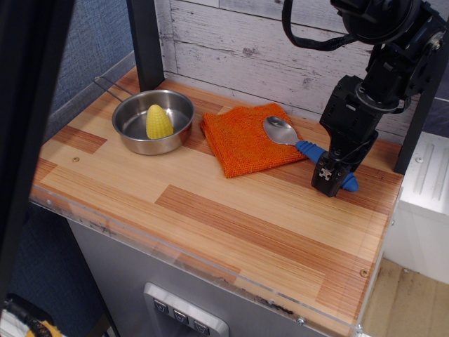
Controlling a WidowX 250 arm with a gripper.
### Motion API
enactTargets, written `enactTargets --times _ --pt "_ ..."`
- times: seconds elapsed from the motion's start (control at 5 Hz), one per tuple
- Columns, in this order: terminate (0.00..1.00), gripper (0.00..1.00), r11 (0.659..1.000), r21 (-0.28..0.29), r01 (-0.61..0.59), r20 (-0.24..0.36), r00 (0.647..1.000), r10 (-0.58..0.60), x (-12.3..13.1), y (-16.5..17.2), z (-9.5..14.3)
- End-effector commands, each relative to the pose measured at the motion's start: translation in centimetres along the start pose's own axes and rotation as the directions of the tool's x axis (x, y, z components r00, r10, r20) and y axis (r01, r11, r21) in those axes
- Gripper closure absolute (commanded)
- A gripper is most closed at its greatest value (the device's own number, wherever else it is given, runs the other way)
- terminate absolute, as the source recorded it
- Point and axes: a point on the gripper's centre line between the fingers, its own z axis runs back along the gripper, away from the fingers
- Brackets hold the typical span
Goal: Place the spoon on the orange cloth.
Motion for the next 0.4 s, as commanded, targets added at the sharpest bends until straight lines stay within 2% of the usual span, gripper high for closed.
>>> enactTargets --times 0.0,0.2 --pt "0.0 0.0 0.993 -0.111 -0.033 -0.011 0.999 0.032 0.3 0.1 4.0" --pt "0.0 0.0 0.991 -0.126 -0.051 -0.018 0.999 0.049 1.3 0.6 5.7"
